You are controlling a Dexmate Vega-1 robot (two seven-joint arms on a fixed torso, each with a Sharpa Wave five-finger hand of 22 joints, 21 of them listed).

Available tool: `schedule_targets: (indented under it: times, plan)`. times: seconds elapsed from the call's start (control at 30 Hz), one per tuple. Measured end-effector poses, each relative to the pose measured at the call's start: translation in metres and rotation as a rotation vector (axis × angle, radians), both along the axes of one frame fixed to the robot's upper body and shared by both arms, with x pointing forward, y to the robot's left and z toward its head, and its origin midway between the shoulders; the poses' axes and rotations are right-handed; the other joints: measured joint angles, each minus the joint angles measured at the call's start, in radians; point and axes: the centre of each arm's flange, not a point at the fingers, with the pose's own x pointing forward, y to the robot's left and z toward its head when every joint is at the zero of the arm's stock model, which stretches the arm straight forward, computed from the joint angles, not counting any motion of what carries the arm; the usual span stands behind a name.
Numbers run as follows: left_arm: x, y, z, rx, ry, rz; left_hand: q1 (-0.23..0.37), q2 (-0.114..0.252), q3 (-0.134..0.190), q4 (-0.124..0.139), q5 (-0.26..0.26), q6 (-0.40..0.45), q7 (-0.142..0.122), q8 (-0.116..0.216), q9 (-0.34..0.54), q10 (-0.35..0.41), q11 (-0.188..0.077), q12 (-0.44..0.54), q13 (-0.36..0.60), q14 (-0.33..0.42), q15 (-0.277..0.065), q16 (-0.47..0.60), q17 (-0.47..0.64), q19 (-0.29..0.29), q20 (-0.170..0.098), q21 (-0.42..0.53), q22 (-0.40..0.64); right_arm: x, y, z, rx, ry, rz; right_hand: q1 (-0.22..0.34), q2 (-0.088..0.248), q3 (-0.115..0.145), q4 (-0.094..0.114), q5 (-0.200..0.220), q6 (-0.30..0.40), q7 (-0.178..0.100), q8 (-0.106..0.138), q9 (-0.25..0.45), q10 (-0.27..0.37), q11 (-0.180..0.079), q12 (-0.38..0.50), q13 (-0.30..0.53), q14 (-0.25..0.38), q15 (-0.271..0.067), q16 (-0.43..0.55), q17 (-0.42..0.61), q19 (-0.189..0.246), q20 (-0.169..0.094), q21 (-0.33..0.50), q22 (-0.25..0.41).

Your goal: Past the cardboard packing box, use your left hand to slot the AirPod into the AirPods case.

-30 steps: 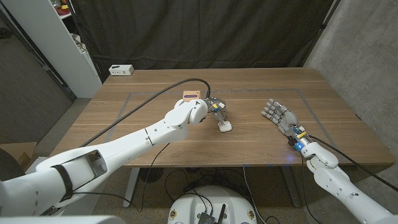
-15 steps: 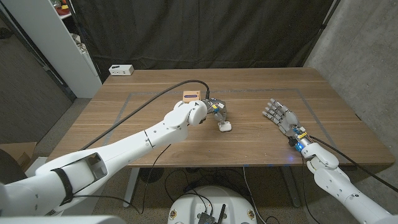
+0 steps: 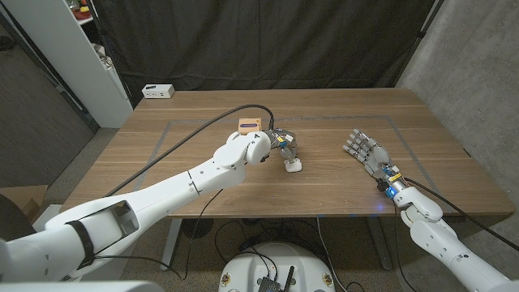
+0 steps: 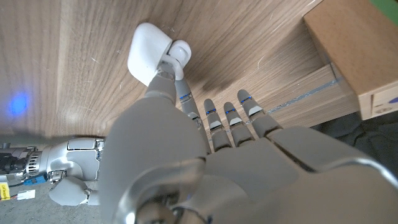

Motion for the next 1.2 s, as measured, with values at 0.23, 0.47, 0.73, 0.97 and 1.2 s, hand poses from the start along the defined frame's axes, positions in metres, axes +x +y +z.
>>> schedule_targets:
  times: [0.23,0.47,0.73,0.97,1.2]
  plan:
    - [-0.003,0.000,-0.001,0.013,0.010,0.003,0.000,0.000,-0.004,0.004,0.000,-0.008,0.001,-0.007,-0.001,0.000,0.000,0.000,0.005,0.000,0.000,0.000,0.000,0.000,0.000,0.000,0.000,0.000,-0.001,-0.001,0.000,0.000,-0.001,0.000,0.000,0.000,0.000,0.000,0.000,0.000,0.000,0.000,0.000,0.000,0.000,0.000,0.000,0.000,0.000,0.000,0.000,0.000,0.000,0.000]
    - [-0.004,0.002,-0.002,0.023,0.013,0.009,0.000,0.000,-0.004,0.004,0.000,-0.009,0.001,-0.015,-0.005,-0.006,0.006,0.000,0.005,0.000,0.000,0.000,0.000,-0.005,0.005,0.000,0.000,-0.002,-0.001,-0.002,0.002,0.000,-0.004,-0.005,0.005,0.000,0.000,0.000,0.000,0.000,0.000,0.000,0.000,0.000,0.000,0.000,0.000,0.000,0.000,0.000,0.000,0.000,0.000,0.000]
    - [-0.006,0.003,-0.003,0.032,0.015,0.015,0.000,0.000,-0.004,0.004,0.000,-0.009,0.001,-0.023,-0.005,-0.006,0.006,0.000,0.005,0.000,0.000,0.000,0.000,-0.005,0.005,0.000,0.000,-0.003,0.000,-0.003,0.004,0.001,-0.006,-0.005,0.005,0.000,0.000,0.000,0.000,0.000,0.000,0.000,0.000,0.000,0.000,0.000,0.000,0.000,0.000,0.000,0.000,0.000,0.000,0.000]
    - [-0.009,0.004,-0.005,0.035,0.015,0.017,-0.005,0.005,-0.008,0.008,0.000,-0.009,0.001,-0.023,-0.010,-0.006,0.006,0.000,0.005,0.000,0.000,0.000,0.000,-0.005,0.005,0.000,0.000,-0.004,0.001,-0.005,0.004,0.001,-0.007,-0.005,0.005,0.000,0.000,0.000,0.000,0.000,0.000,0.000,0.000,0.000,0.000,0.000,0.000,0.000,0.000,0.000,0.000,0.000,0.000,0.000]
    - [-0.011,0.005,-0.007,0.032,0.013,0.021,-0.023,0.005,-0.020,0.020,0.000,-0.005,-0.002,-0.030,-0.012,-0.006,0.006,0.000,0.005,0.000,0.000,0.000,0.000,-0.005,0.005,0.000,0.000,-0.005,0.001,-0.006,0.004,0.001,-0.008,-0.005,0.005,0.000,0.000,0.000,0.003,-0.003,0.000,0.000,0.000,0.000,0.000,0.000,0.000,0.000,0.000,0.000,0.000,0.000,0.000,0.000]
